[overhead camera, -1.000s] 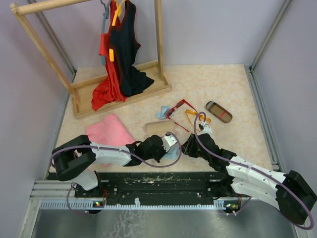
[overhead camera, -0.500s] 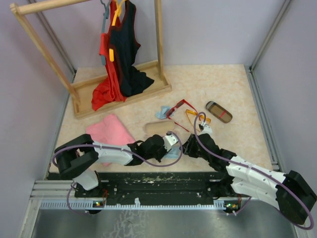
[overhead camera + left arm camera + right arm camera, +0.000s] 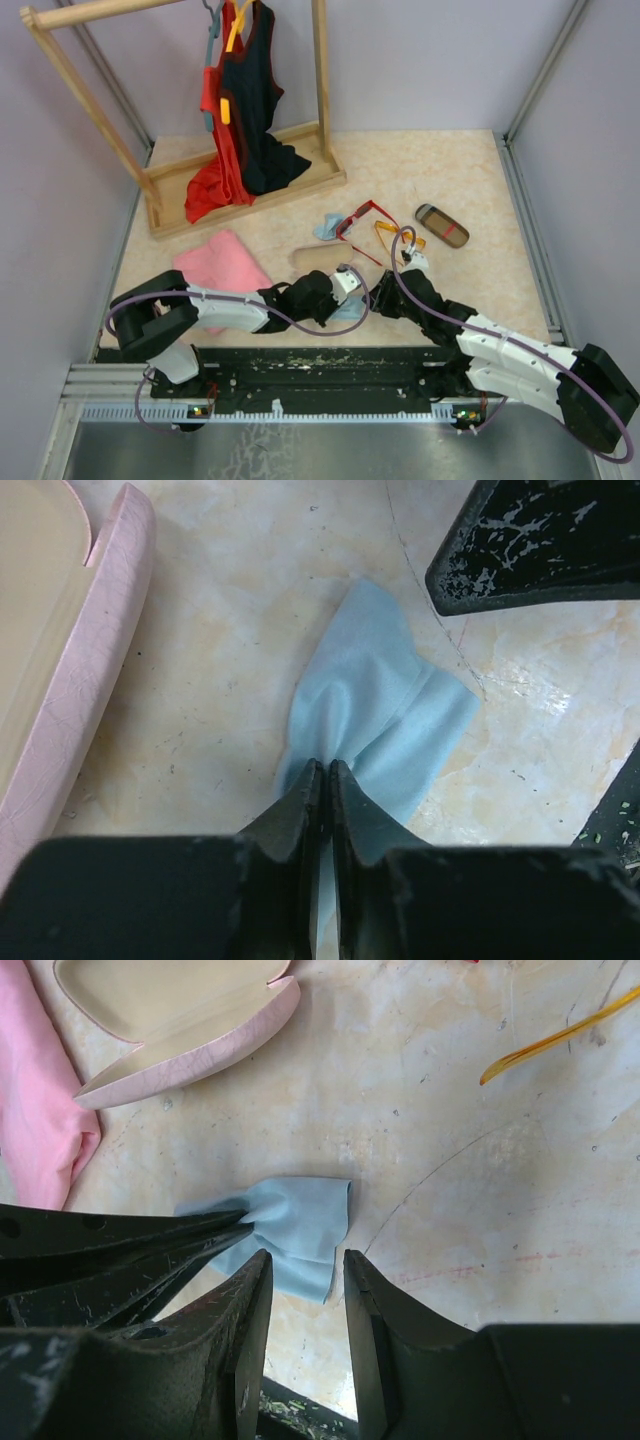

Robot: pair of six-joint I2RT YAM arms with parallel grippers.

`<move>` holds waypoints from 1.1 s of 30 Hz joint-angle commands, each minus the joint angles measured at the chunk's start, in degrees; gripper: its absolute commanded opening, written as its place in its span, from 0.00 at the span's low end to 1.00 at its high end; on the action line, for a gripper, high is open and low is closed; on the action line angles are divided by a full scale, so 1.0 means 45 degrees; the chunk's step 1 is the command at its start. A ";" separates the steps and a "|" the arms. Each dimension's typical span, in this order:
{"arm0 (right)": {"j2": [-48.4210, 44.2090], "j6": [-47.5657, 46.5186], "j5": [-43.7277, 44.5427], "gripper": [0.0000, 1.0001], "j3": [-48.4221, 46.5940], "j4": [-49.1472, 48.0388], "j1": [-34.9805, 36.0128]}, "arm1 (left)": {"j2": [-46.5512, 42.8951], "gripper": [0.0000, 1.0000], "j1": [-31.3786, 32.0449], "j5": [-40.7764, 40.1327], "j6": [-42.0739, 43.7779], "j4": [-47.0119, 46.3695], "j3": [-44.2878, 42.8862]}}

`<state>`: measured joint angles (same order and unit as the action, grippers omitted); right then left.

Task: Organize the sunglasses
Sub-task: Fold the glasses cleaning cloth at the center of the board.

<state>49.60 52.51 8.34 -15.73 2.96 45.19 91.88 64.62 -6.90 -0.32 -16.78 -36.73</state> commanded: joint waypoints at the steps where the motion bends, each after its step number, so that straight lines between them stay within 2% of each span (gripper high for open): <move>1: -0.0127 -0.0181 0.0100 0.35 -0.0001 -0.0496 -0.0071 | 0.0025 0.08 0.0054 0.0044 -0.0163 0.0027 -0.0297; 8: -0.0166 -0.0173 0.0072 0.35 0.0038 -0.0519 -0.0081 | -0.0638 0.04 0.0052 -0.0026 -0.0184 0.0253 -0.0339; 11: -0.0215 -0.0176 0.0083 0.35 0.0072 -0.0499 -0.0081 | -0.1058 0.07 0.0054 0.0007 -0.0243 0.0398 -0.0329; 14: -0.0271 -0.0161 0.0085 0.35 0.0095 -0.0482 -0.0070 | -0.1438 0.20 0.0054 0.0092 -0.0294 0.0407 -0.0226; 15: -0.0289 -0.0148 0.0081 0.35 0.0111 -0.0482 -0.0080 | -0.1509 0.22 0.0054 0.0102 -0.0300 0.0405 -0.0188; 18: -0.0301 -0.0148 0.0081 0.35 0.0116 -0.0461 -0.0081 | -0.1537 0.22 0.0049 0.0024 -0.0323 0.0416 -0.0139; 23: -0.0351 -0.0136 0.0100 0.35 0.0116 -0.0406 -0.0080 | -0.1153 0.17 0.0054 0.0087 -0.0434 0.0393 -0.0118; 27: -0.0434 -0.0128 0.0148 0.35 0.0135 -0.0296 -0.0081 | -0.0775 0.32 0.0054 0.0227 -0.0457 0.0330 -0.0171; 33: -0.0092 -0.0387 0.0140 0.35 -0.0182 0.0234 -0.0081 | -0.1098 0.34 -0.0069 -0.0512 -0.1405 0.0450 0.0038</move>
<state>48.77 52.47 8.34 -14.94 3.44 45.19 88.29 64.62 -7.09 -2.76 -14.22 -36.75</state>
